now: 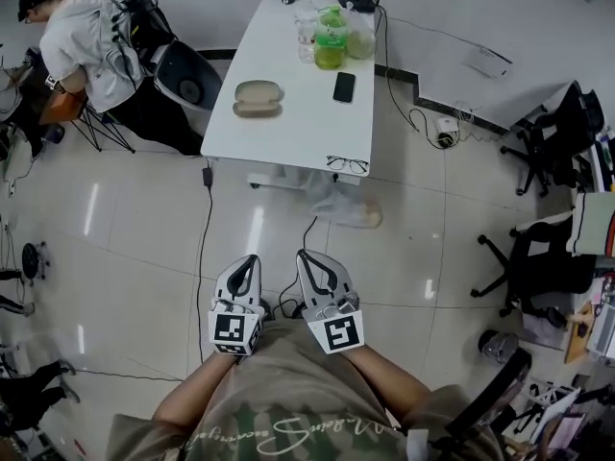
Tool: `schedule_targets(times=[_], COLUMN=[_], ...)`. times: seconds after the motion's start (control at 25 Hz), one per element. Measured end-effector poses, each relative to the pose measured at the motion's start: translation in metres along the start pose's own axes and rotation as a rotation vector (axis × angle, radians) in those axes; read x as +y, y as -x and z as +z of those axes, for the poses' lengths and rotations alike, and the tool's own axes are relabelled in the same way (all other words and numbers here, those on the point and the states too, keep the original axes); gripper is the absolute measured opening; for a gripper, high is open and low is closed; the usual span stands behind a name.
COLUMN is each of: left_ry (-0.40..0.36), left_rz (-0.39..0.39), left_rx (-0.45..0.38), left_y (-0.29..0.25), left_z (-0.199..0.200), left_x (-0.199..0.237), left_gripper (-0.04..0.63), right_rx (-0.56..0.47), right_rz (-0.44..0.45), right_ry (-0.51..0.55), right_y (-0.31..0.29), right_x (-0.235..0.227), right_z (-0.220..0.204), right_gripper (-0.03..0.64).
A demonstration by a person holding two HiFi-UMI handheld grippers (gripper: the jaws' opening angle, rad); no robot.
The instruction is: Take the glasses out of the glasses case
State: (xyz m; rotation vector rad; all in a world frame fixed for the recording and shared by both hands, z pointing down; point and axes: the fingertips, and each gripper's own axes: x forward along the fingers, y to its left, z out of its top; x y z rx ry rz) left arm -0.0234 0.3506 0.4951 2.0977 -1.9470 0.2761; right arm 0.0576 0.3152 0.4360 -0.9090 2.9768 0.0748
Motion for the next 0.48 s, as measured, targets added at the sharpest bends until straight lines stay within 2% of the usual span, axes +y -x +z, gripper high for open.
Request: schedule_targets(times=[0.12, 0.24, 0.48], left_ry=[-0.004, 0.005, 0.021], left_rz=[-0.001, -0.008, -0.025], left_rx=[-0.012, -0.025, 0.003], left_y=[-0.001, -0.006, -0.009], left_z=[0.007, 0.006, -0.003], left_x=[0.000, 0.000, -0.008], left_gripper=[0.008, 0.008, 0.008], right_rx=[0.056, 0.049, 0.082], right_rz=[0.026, 0.042, -0.005], right_ry=[-0.034, -0.022, -0.037], right_y=[0.005, 0.010, 0.021], right_x=[0.007, 0.008, -0.003], right_z=[-0.004, 0.004, -0.004], right_gripper=[0.012, 0.012, 0.012])
